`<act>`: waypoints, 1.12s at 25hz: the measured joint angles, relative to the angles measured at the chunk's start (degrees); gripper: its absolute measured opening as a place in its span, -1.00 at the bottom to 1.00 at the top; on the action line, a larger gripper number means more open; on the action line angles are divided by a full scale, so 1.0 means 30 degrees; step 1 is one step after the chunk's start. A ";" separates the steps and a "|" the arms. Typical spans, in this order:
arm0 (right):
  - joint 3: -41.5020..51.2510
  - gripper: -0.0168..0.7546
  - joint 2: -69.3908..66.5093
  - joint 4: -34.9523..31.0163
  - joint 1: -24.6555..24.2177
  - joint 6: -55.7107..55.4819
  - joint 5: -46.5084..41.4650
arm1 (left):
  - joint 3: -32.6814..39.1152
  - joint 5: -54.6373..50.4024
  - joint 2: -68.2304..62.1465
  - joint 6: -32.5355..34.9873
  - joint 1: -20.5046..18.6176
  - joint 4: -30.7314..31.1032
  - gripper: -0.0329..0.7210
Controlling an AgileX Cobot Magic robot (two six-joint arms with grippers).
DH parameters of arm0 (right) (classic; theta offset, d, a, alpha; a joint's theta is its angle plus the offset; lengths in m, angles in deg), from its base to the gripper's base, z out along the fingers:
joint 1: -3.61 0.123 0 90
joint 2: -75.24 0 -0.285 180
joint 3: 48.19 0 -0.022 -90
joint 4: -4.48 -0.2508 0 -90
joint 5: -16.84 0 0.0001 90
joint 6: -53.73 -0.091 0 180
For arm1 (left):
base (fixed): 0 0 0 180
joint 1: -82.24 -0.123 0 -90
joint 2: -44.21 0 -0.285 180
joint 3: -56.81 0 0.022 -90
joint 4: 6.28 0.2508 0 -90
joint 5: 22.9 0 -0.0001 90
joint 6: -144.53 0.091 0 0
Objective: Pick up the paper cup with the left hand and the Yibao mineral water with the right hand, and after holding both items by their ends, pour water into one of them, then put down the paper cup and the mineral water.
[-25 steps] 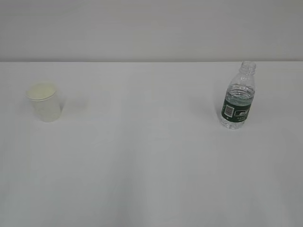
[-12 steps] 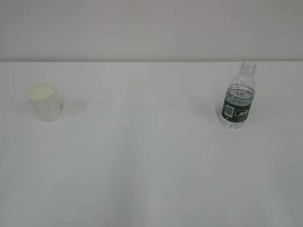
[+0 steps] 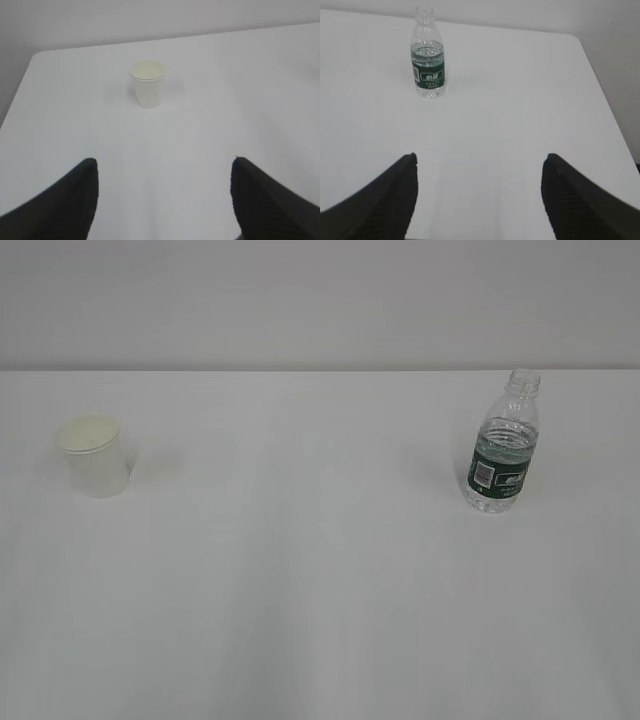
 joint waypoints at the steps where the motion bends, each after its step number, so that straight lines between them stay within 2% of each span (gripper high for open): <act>1: -0.0033 0.56 0.0000 -0.0042 0.0000 0.0000 0.0296 | 0.0000 0.0170 0.0000 0.0000 0.0000 0.0000 0.66; 7: -0.0033 0.56 -0.1200 -0.0340 0.0000 0.0000 0.2166 | 0.0000 0.0707 -0.0687 0.0000 0.0009 0.0000 0.66; 15: 0.0001 0.56 -0.2482 -0.0380 0.0000 0.0065 0.4339 | 0.0000 0.3392 -0.2910 0.0000 0.0009 0.0036 0.66; 28: 0.2432 0.56 -0.2621 -0.1294 0.0000 0.0106 0.6970 | 0.0962 0.5895 -0.4413 0.0000 0.0009 -0.0030 0.65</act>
